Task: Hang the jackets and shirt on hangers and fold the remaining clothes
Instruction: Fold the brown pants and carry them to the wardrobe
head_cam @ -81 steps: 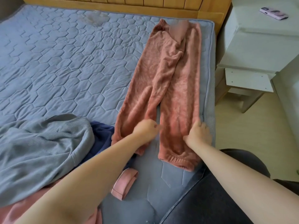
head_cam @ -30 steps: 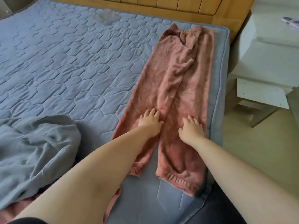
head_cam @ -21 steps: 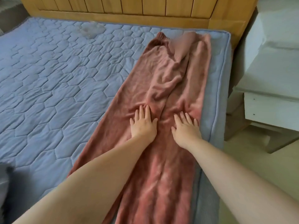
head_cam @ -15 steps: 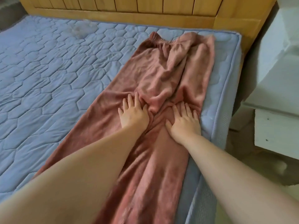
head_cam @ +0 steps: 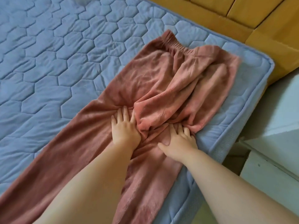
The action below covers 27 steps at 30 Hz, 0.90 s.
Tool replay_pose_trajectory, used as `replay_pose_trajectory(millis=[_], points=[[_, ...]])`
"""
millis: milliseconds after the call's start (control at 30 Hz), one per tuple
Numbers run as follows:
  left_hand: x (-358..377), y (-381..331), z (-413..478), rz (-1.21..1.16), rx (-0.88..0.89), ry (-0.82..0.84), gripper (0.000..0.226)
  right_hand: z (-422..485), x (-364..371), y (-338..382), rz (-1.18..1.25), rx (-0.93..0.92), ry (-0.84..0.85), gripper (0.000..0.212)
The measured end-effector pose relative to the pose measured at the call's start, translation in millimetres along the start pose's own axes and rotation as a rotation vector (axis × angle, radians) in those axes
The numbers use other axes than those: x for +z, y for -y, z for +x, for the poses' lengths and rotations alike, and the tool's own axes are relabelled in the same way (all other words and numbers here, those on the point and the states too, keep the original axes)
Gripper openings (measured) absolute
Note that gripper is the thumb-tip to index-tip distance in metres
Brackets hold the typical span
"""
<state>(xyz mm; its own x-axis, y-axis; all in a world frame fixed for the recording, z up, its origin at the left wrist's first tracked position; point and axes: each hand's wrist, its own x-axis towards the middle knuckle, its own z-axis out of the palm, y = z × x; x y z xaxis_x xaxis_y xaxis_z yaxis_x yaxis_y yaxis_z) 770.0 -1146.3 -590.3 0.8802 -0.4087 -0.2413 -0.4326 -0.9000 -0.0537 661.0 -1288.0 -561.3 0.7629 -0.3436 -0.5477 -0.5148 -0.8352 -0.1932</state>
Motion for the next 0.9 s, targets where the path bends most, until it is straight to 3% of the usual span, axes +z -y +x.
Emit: replay_pose_trajectory(millis=[200, 267, 333, 400, 467, 500, 567, 667, 700, 833, 900], points=[[-27, -24, -3, -0.038, -0.109, 0.063, 0.079, 15, -36, -13, 0.001, -0.062, 0.207, 0.083], [-27, -38, -31, -0.227, -0.196, 0.023, 0.07, 8, -48, -23, 0.03, -0.136, 0.186, 0.061], [-29, -56, -63, -0.43, -0.247, -0.107, 0.067, 1, -64, -44, -0.04, -0.262, 0.063, 0.043], [-28, -72, -91, -0.439, -0.073, -0.332, 0.052, -6, -78, -64, -0.298, -0.529, -0.189, 0.044], [-22, -87, -110, -0.268, 0.21, -0.378, 0.043, -4, -86, -87, -0.454, -0.678, -0.318, 0.06], [-17, -95, -113, -0.185, 0.268, -0.304, 0.05, -2, -91, -96, -0.514, -0.651, -0.263, 0.068], [-18, -120, -113, -0.146, 0.15, -0.125, 0.053, 9, -102, -106, -0.687, -0.589, -0.156, 0.071], [-45, -156, -101, -0.318, -0.166, 0.027, 0.025, 30, -116, -105, -0.752, -0.732, -0.257, 0.033], [-52, -161, -96, -0.367, -0.19, 0.082, 0.019, 35, -121, -104, -0.754, -0.802, -0.289, 0.028], [-61, -168, -100, -0.421, -0.042, 0.304, 0.011, 30, -133, -117, -0.75, -1.01, -0.22, 0.029], [-59, -164, -111, -0.49, -0.03, 0.524, 0.021, 15, -135, -132, -0.812, -0.9, 0.05, 0.024]])
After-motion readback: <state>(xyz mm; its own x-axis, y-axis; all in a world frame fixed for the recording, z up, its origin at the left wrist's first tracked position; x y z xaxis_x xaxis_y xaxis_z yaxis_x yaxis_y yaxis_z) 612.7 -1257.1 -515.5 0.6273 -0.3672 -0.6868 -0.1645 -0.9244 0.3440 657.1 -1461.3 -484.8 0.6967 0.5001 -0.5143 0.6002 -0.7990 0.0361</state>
